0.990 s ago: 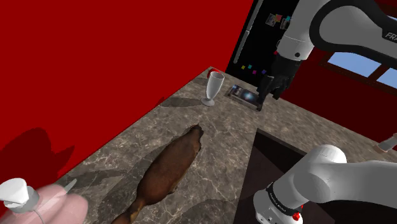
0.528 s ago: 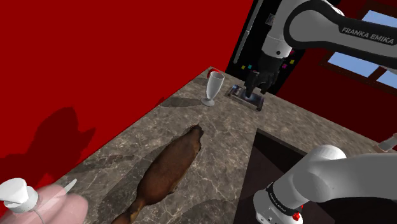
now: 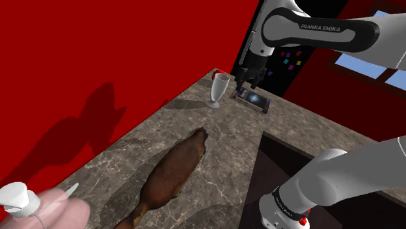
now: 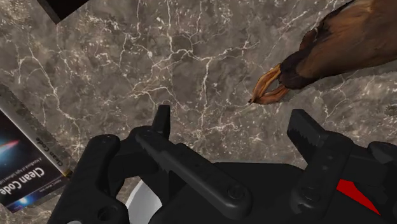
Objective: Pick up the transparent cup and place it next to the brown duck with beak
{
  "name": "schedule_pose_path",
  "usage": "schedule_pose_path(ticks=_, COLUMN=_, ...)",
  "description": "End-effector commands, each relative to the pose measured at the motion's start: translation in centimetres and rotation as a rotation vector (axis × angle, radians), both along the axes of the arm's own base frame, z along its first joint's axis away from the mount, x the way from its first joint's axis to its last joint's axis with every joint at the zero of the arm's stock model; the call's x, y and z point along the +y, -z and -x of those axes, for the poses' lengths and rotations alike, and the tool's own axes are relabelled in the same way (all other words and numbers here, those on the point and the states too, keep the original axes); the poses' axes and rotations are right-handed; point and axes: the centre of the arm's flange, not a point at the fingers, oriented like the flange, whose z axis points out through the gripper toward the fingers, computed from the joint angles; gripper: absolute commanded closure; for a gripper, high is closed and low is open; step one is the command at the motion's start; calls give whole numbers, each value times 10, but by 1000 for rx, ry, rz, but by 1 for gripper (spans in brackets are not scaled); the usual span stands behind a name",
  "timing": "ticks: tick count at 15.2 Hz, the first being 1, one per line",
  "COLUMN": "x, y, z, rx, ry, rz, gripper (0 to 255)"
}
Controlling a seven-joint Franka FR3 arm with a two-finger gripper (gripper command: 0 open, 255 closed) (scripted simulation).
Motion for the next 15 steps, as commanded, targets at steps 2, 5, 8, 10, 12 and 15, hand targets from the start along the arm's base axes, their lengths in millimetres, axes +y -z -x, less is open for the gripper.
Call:
schedule_pose_path(ticks=2, x=-14, y=12, z=-33, rx=-4, ry=3, rz=-3, gripper=0)
schedule_pose_path(ticks=5, x=-29, y=24, z=-67, rx=-9, ry=5, rz=-6, gripper=0)
schedule_pose_path(ticks=8, x=-43, y=36, z=-101, rx=-13, ry=8, rz=-10, gripper=0)
schedule_pose_path(ticks=10, x=-53, y=44, z=-124, rx=-16, ry=10, rz=-12, gripper=0)
schedule_pose_path(ticks=12, x=-63, y=52, z=-147, rx=-18, ry=12, rz=-14, gripper=0)
schedule_pose_path(ticks=15, x=-78, y=64, z=-182, rx=-23, ry=15, rz=-18, gripper=0)
